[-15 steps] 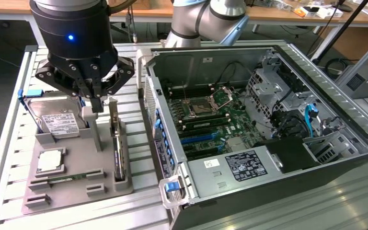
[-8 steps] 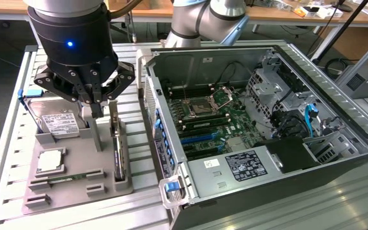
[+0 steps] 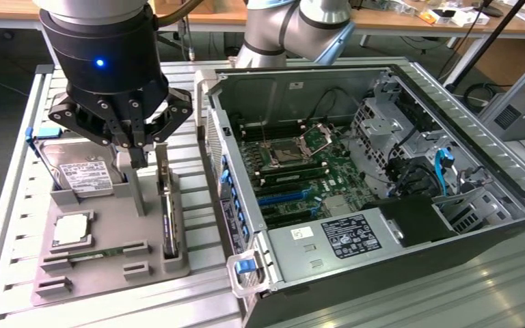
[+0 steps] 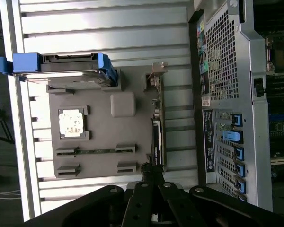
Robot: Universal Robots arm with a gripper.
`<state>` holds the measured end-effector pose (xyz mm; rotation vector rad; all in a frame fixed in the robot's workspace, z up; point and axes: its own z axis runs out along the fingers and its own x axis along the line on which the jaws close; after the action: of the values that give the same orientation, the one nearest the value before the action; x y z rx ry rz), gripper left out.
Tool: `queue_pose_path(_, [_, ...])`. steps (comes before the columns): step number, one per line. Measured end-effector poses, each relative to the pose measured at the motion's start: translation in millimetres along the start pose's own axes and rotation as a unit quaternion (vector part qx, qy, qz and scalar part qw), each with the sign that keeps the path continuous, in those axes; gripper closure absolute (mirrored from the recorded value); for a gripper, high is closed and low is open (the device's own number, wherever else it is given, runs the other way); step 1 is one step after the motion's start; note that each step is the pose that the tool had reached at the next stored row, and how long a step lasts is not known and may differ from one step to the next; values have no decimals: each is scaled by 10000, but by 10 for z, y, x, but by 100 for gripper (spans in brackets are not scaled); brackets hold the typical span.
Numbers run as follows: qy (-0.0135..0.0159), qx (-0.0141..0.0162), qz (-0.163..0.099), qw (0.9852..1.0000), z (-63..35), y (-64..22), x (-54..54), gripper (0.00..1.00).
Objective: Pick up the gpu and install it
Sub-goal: 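Pick up the gpu and move the gpu toward the slot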
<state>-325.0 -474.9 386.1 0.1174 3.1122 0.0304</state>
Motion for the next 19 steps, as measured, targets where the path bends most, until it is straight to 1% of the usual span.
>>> queue_pose_path(7, [0, 0, 0, 10000, 0, 0, 0, 89])
queue_pose_path(12, [0, 0, 0, 10000, 0, 0, 0, 58])
queue_pose_path(19, [0, 0, 0, 10000, 18, 0, -6, 58])
